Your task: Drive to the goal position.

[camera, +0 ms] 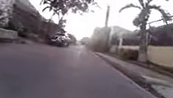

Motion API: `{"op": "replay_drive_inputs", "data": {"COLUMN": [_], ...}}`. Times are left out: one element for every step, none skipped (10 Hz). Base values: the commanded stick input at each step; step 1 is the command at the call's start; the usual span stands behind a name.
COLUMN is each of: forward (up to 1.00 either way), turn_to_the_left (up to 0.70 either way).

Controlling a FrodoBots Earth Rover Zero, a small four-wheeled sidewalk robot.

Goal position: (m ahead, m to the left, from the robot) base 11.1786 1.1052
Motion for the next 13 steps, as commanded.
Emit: {"op": "replay_drive_inputs", "data": {"forward": [1.0,1.0,1.0,1.0,1.0,1.0,1.0,1.0,1.0,1.0,1.0,1.0,1.0], "turn_to_the_left": [0.0,0.0,0.0,0.0,0.0,0.0,0.0,0.0,0.0,0.0,0.0,-0.11,-0.3]}}
